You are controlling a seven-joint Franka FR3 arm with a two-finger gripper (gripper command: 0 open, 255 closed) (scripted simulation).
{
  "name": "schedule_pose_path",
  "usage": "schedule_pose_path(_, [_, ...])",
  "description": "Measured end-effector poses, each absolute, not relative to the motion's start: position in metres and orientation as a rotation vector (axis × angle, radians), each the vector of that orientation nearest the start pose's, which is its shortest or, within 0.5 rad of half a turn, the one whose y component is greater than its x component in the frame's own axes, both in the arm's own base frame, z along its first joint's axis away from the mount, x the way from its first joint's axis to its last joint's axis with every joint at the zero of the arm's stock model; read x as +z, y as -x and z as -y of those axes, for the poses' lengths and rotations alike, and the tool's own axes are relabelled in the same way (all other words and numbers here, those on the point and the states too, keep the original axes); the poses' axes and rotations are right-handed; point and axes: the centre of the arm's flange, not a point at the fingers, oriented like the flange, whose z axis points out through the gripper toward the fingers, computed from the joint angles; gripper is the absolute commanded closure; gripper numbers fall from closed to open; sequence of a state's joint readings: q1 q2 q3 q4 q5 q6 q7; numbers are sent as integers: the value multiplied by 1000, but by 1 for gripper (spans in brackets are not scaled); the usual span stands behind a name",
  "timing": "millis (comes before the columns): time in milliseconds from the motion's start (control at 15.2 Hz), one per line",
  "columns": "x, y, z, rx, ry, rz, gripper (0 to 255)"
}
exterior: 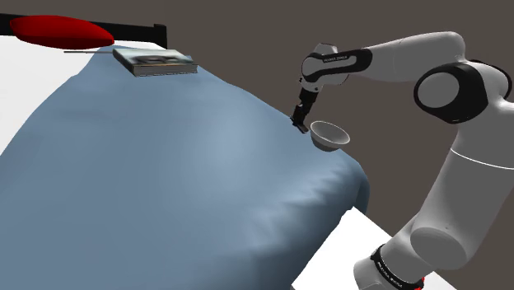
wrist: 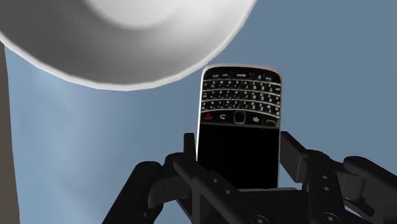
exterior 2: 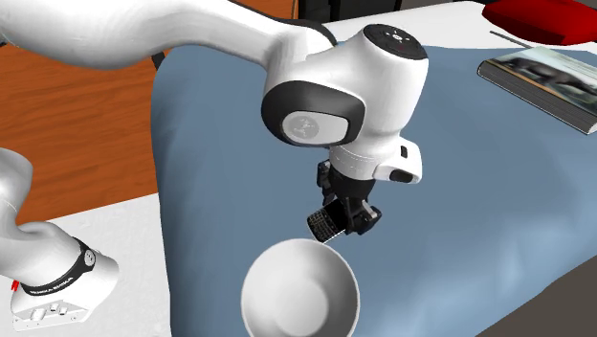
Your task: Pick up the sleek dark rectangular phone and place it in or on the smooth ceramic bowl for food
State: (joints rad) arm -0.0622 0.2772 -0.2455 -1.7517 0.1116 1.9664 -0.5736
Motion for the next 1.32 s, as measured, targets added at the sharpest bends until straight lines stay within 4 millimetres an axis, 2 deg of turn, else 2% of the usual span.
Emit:
schedule_pose_path(924, [482,-603,172,51,3067,350,255])
schedule_pose_path(1122, [487,-584,188,51,3067,349,255])
schedule_pose_path(1320, [490,-559,220,52,3068,348,255])
